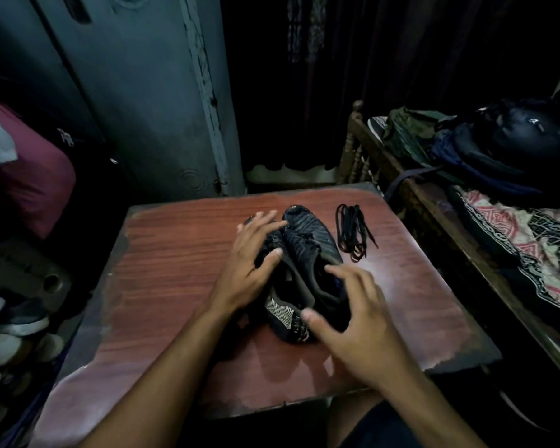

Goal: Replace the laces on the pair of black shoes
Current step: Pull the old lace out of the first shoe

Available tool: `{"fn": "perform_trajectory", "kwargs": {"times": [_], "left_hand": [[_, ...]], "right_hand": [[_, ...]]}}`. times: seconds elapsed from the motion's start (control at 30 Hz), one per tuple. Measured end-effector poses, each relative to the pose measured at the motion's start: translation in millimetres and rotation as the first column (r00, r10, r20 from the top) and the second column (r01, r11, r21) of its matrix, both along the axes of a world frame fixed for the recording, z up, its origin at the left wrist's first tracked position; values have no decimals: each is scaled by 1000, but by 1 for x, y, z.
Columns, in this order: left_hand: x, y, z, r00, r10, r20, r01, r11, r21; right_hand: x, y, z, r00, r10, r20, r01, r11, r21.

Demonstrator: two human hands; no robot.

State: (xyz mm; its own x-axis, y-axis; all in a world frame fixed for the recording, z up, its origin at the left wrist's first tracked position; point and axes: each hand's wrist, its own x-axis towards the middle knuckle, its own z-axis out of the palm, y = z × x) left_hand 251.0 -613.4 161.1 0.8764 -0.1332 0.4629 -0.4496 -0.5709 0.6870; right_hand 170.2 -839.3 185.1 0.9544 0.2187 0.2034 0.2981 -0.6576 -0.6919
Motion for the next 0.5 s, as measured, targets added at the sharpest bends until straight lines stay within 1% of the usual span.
{"fn": "perform_trajectory", "kwargs": {"times": [0.07,0.1,0.13,0.2,0.23,0.27,0.33,0.4,0.47,0.5], "left_hand": [[15,-10,20,982,-166,-89,175,980,93],[21,-16,28,958,-238,-160,264,950,167],[24,-23,36,928,-285,-240,344,903,258],[29,-31,41,882,-302,-363,443,793,418],[30,-32,41,876,-283,-391,452,765,459],[30,-31,40,879,-247,-408,435,764,476],[26,-25,40,900,-159,-405,360,794,489],[20,-18,39,911,-52,-408,265,832,487],[13,-9,42,902,53,-427,165,874,457],[9,-3,44,895,85,-438,131,888,440]], "right_hand": [[-7,14,-4,1000,8,7,-7,984,-176],[-10,19,-7,1000,3,4,-2,973,-232],[-10,24,-9,1000,-5,-2,4,965,-262],[-8,32,-14,999,-37,15,39,961,-275],[-7,33,-17,998,-51,38,60,961,-269],[-4,34,-19,997,-57,59,71,965,-254],[2,31,-21,997,-27,73,44,971,-237],[14,23,-20,998,28,49,-16,974,-228],[32,13,-16,996,63,71,-42,965,-258],[42,9,-14,994,55,96,-26,958,-285]]}}
